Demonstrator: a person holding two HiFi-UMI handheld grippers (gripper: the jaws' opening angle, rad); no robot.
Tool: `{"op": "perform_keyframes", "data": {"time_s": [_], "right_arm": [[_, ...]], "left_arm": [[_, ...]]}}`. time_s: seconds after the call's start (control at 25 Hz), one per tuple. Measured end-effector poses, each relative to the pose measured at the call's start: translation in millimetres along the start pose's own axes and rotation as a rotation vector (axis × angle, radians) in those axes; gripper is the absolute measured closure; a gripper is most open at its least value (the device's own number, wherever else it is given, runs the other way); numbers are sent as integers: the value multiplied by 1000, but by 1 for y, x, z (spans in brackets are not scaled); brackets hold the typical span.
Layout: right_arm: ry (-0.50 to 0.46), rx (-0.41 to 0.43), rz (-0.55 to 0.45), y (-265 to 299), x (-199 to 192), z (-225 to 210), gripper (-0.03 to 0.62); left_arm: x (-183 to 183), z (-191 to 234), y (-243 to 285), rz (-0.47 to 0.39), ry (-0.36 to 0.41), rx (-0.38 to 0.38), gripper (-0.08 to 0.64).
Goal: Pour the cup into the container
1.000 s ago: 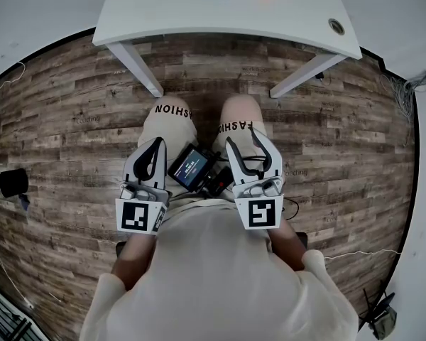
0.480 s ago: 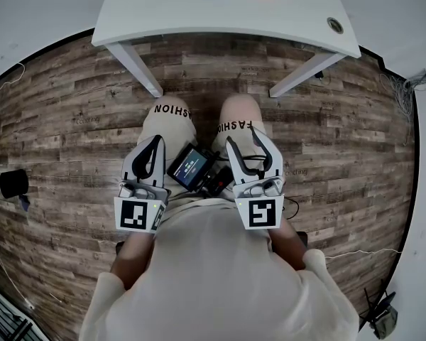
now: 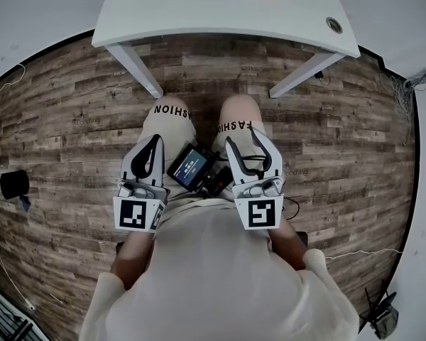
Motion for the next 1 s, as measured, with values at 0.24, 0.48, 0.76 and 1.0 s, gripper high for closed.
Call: {"op": "perform_keyframes", "data": {"time_s": [0.24, 0.48, 0.76, 1.0], "right_arm": [[10, -7, -20, 1, 0, 0, 396], [9, 10, 6, 1, -3, 1, 396], [-61, 59, -6, 0, -2, 11, 459], [-63, 47, -24, 0, -1, 8, 466]], "left_arm": [[-2, -1, 1, 5, -5, 1, 549], [-4, 0, 1, 10, -6, 1, 551], [-6, -2, 3, 16, -7, -4, 549], [-8, -2, 5, 26, -11, -3, 551]]}}
Point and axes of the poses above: the fingertips, and each gripper's own axes: y forward along the fingers, z to its left, x out of its top, the point moved 5 cm from there along -y, backward along the fingers, and after that the axes turned 11 degrees about -y, right-handed, at the moved point
